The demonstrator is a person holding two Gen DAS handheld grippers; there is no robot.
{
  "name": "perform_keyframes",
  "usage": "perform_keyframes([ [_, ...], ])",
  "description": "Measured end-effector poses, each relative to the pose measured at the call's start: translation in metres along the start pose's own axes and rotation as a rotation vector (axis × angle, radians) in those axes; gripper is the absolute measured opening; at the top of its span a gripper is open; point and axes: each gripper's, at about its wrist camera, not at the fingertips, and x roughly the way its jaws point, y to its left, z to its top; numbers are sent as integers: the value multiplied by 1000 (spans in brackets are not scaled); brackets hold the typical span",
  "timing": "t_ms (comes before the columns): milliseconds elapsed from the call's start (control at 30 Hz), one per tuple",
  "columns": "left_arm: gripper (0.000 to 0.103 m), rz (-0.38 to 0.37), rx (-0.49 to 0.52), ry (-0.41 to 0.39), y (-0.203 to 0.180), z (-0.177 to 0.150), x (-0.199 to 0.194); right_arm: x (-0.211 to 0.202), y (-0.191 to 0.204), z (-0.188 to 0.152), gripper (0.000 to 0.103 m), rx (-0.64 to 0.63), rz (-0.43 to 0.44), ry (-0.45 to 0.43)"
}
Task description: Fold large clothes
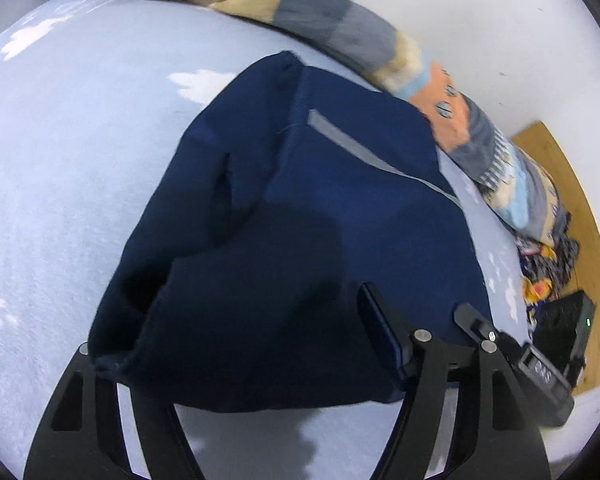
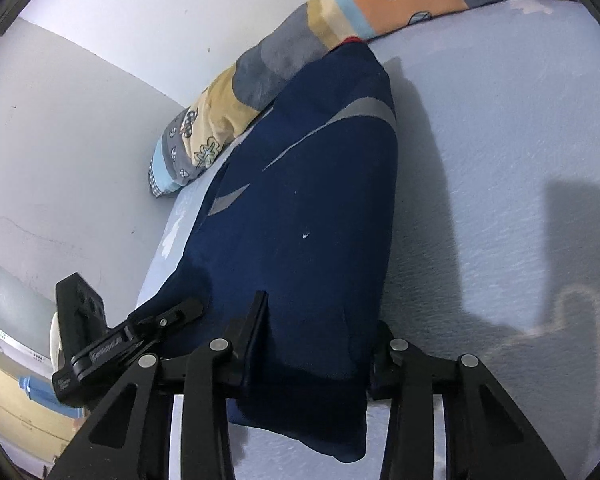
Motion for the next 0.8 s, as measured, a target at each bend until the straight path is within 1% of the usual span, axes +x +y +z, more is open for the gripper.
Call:
perform_keyframes([
  [167, 71, -39, 37, 32, -13, -17, -3, -23, 3, -1, 38, -38, -21, -8],
  [300, 71, -76, 87, 53, -31, -43, -6, -51, 6, -12, 38, -77, -54, -11],
  [367, 71, -96, 107, 64, -41, -62, -7, -71, 1, -23, 38, -82, -70, -11],
  [467, 71, -100, 147, 64, -60, -89, -5, -105, -9, -45, 37, -86, -98, -10],
  [500, 71, -104, 157, 64, -66, -103, -4, -112, -11, -51, 37, -84, -105, -12],
  [533, 71, -106, 161, 67, -72, -105, -16, -123, -14, -59, 38, -81, -116, -14],
  [600, 71, -113, 161, 68, -85, -126, -37, -143, -22, -74, 38, -69, -129, -21],
  [700, 71, -103, 176, 88, -93, -144, -46, -168, -34, -98, 38, -63, -170, -17],
  [800, 71, -87, 167, 107, -94, -156, -40, -174, -42, -109, 38, -80, -221, -4],
])
